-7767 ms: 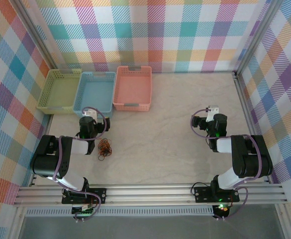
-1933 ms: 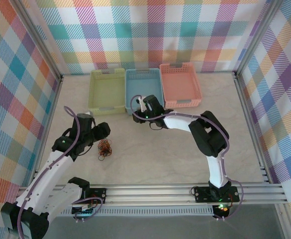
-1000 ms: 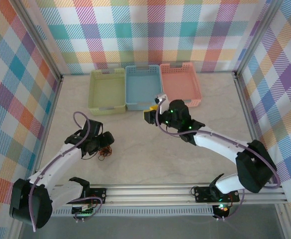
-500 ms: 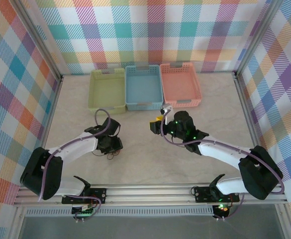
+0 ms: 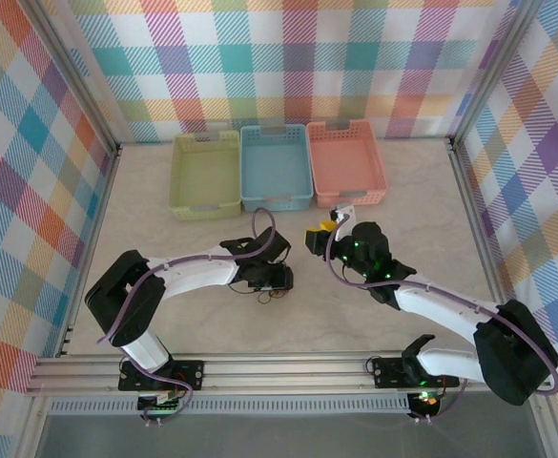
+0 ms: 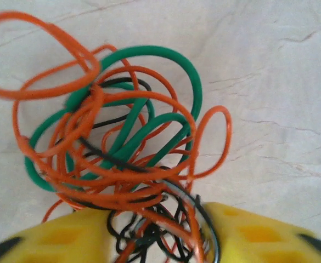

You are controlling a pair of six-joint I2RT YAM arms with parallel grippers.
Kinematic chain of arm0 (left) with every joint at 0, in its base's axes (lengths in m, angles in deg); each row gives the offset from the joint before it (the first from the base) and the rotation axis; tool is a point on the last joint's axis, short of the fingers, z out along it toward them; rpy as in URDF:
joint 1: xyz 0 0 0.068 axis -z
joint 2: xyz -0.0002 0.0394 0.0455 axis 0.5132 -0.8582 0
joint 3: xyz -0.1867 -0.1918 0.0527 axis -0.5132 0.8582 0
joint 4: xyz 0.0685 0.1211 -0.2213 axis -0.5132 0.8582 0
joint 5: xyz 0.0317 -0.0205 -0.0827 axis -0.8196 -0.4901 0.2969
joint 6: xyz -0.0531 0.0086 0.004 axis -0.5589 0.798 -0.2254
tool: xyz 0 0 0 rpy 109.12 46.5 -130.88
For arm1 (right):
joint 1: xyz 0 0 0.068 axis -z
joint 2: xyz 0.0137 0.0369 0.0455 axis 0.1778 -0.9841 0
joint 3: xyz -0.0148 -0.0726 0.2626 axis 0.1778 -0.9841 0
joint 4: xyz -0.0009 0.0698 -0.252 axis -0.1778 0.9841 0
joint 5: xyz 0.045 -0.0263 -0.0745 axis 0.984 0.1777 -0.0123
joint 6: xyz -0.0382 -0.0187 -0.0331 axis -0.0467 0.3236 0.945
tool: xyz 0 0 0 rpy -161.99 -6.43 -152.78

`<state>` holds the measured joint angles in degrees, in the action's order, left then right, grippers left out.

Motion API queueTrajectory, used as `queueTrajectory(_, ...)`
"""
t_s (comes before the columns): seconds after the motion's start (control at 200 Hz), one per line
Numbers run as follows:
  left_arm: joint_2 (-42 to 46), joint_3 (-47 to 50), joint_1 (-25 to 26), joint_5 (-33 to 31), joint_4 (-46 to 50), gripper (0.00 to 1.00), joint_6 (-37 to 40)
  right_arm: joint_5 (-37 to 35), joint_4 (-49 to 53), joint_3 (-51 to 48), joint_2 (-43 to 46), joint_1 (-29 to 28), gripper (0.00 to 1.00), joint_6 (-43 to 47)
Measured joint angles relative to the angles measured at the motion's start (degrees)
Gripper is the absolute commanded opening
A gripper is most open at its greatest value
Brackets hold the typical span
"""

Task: Untangle the cables

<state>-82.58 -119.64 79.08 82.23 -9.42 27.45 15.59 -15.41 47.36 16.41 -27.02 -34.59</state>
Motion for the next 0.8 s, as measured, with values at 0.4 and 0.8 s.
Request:
queueTrajectory(0.4,11.9,-0.7,-1.1,-4.1,6.8,0.52,2.3,1.0,1.2,-0.4,0.7,0.3,0.51,0.6)
queueTrajectory(0.8,24.0,14.4,-11.8,-2.0,5.4,0.41,1.8,15.8,11.6,12.7,-14.7,0.4,0.46,5.7)
